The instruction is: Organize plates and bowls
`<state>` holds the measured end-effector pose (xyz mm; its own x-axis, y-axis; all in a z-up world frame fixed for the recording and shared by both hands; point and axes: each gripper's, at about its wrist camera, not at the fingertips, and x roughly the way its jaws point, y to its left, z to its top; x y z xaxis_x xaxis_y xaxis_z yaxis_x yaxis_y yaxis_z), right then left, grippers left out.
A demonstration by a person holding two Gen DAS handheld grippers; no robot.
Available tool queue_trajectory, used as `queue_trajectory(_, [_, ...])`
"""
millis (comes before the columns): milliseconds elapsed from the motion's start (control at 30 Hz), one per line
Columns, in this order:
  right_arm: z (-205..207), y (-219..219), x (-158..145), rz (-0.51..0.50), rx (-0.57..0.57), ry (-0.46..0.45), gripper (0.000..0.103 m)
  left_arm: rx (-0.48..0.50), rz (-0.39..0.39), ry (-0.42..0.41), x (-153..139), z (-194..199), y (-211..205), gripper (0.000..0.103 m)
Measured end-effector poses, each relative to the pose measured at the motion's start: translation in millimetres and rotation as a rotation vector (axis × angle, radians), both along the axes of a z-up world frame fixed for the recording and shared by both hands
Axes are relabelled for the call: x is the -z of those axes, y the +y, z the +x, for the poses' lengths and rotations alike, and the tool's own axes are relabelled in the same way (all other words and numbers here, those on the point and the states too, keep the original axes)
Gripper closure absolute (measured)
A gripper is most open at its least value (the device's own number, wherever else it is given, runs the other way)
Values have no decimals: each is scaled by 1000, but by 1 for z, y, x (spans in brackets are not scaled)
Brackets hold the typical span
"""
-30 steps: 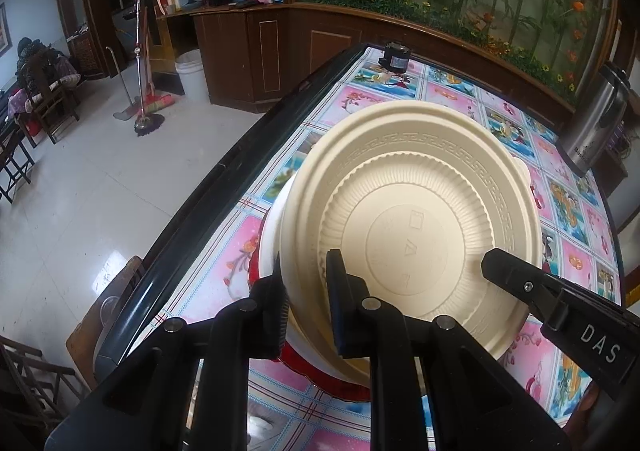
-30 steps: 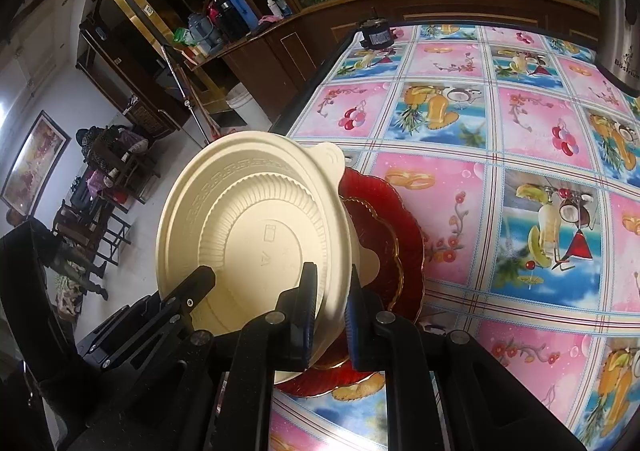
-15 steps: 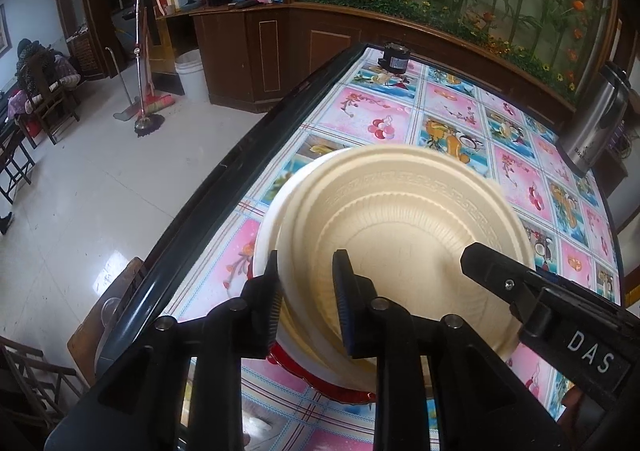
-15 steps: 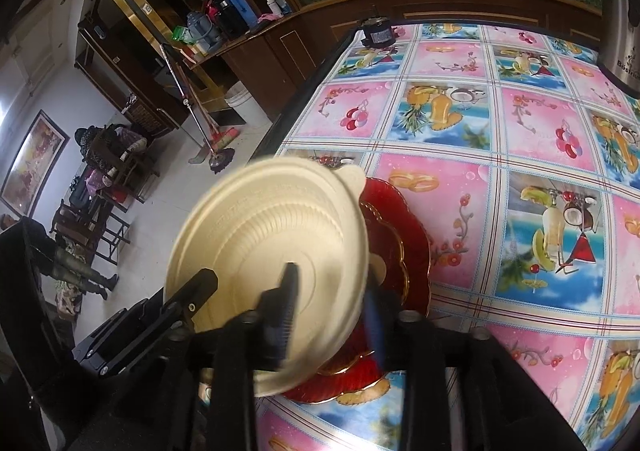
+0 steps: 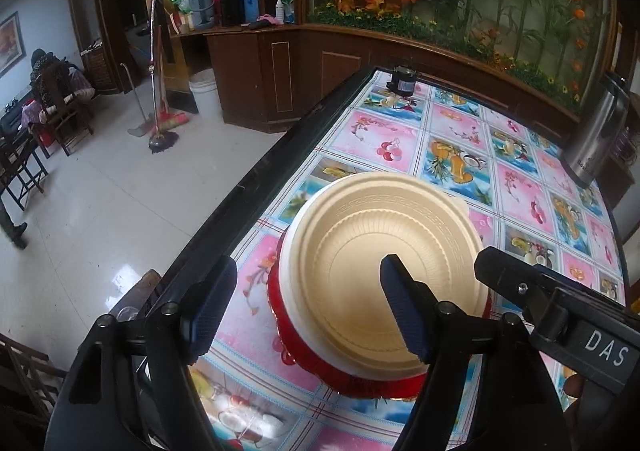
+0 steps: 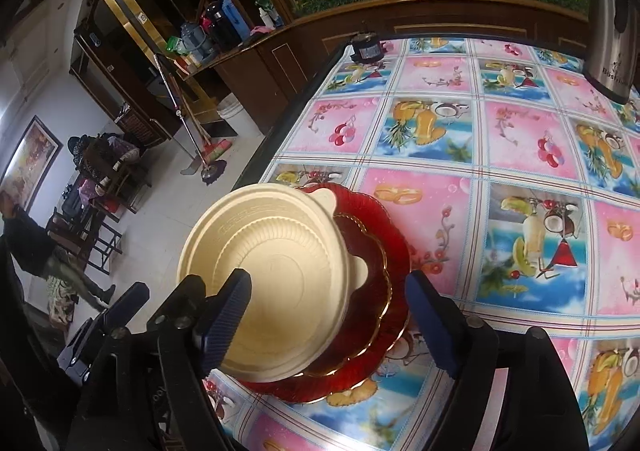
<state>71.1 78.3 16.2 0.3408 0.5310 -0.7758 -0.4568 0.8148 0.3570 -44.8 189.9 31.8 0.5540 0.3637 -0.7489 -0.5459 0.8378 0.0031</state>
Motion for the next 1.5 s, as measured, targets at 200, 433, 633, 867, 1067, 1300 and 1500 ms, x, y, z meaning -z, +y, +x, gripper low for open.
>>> queue_trajectory(200, [-15,-8,-7,-1,-21,-23,16,19,-1,-17,-4,-12,-9,29])
queue_trajectory(433, [-40,-27,-11,-20,-69,-97,5,72,-43,-38,-1,-32,-24,28])
queue_trajectory(633, [-59,-51,-7,-61,-85,-172,1,116,-47,-21,12,-44,-39,20])
queue_trajectory(867, [-71,-59,8,-172,-134,-264,1,132,-55,-36,12,-52,-42,16])
queue_trajectory(1067, [-71,-57,12,-168,-154,-275,1,126,-51,-27,14,-52,-40,15])
queue_trajectory(1300, [-71,-49,10,-170,-177,-304,1,97,-25,-35,13,-54,-35,9])
queue_trajectory(1500, [-71,-47,8,-160,-180,-310,1,79,-2,-60,14,-56,-31,0])
